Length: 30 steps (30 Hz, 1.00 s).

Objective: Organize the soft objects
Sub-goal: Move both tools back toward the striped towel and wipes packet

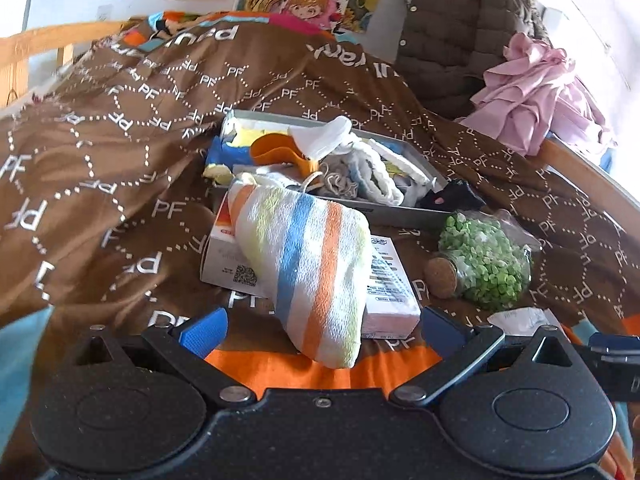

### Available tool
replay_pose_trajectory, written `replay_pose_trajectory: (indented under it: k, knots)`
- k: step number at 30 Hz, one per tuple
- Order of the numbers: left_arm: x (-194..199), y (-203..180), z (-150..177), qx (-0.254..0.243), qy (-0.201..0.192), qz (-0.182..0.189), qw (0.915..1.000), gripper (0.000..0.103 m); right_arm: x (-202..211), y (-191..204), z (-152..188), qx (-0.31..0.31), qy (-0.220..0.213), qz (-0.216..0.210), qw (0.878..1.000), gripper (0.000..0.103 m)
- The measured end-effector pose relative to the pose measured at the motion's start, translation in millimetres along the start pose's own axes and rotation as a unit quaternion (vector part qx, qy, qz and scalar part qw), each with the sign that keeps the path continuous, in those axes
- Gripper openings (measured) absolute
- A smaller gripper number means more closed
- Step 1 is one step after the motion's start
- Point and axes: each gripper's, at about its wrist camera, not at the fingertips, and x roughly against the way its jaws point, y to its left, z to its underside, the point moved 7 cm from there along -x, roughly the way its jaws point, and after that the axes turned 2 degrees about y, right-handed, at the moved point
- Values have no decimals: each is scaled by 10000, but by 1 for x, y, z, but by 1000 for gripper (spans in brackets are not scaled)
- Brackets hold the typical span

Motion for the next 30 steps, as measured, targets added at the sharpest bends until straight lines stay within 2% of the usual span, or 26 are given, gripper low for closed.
replay_pose_trajectory:
  k: [5,11,16,20,23,27,30]
  knots:
    - [-11,1,-3,141,-121,79,9998,102,-13,-1,-6,220,155,-104,9996,103]
    - [-27,9,-4,527,-163,101,9984,102,-35,-17,-12,287,301,6,9991,103]
    - [-36,12,-3,759,-128,232,9968,102,-53,-28,-13,79,469,69,9988,103]
    - [-43,18,-3,1128,-85,300,9931,102,-63,-33,-11,111,576,390,9975,103]
    - [-46,21,-2,1166,-71,257,9928,102,-67,-39,-10,12,613,551,9966,103]
    - [-49,19,-2,1123,-6,357,9930,93,-70,-46,-7,-232,694,522,9960,103]
    - [-49,21,-2,1203,-33,408,9919,87,-75,-46,-4,-395,801,323,9955,103]
